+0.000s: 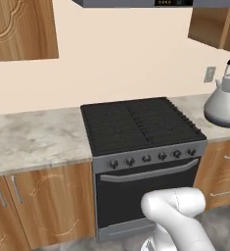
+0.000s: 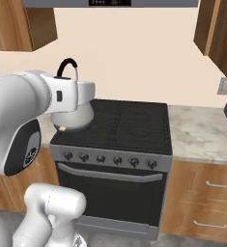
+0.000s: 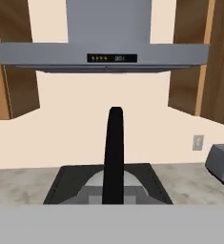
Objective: Pick the kettle from the cabinet and place it on a stove burner. Then pick the pot from the counter and place it on another stove burner. Finally, turn both burners on.
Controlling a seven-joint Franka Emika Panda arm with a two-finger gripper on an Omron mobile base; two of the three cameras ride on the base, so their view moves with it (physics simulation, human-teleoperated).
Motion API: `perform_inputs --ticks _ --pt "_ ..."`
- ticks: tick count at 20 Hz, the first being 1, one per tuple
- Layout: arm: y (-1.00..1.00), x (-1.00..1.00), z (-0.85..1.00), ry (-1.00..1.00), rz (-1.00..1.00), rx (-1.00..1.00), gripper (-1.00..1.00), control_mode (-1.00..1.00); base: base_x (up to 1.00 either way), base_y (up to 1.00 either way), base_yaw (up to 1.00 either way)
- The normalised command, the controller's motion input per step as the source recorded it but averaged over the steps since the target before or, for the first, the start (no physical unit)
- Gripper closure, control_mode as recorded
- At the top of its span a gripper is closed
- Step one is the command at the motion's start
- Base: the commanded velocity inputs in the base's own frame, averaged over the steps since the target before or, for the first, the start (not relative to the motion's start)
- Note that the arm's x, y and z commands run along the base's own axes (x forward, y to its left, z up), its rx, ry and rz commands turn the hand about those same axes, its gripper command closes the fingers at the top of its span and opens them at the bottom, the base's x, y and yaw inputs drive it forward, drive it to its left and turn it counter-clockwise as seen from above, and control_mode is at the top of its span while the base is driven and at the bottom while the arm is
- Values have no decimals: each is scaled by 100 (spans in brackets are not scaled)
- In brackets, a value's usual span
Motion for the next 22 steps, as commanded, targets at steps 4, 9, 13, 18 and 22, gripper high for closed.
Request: perform_inputs --ticks 4,9,13,18,22 --pt "0 0 0 0 0 0 100 100 68 4 0" --pt "0 0 0 0 0 0 100 100 69 3 0" --pt "0 0 0 0 0 0 100 100 74 4 0" --pt "0 0 0 0 0 0 100 100 61 0 0" --pt "0 2 0 0 0 0 100 -100 15 0 0"
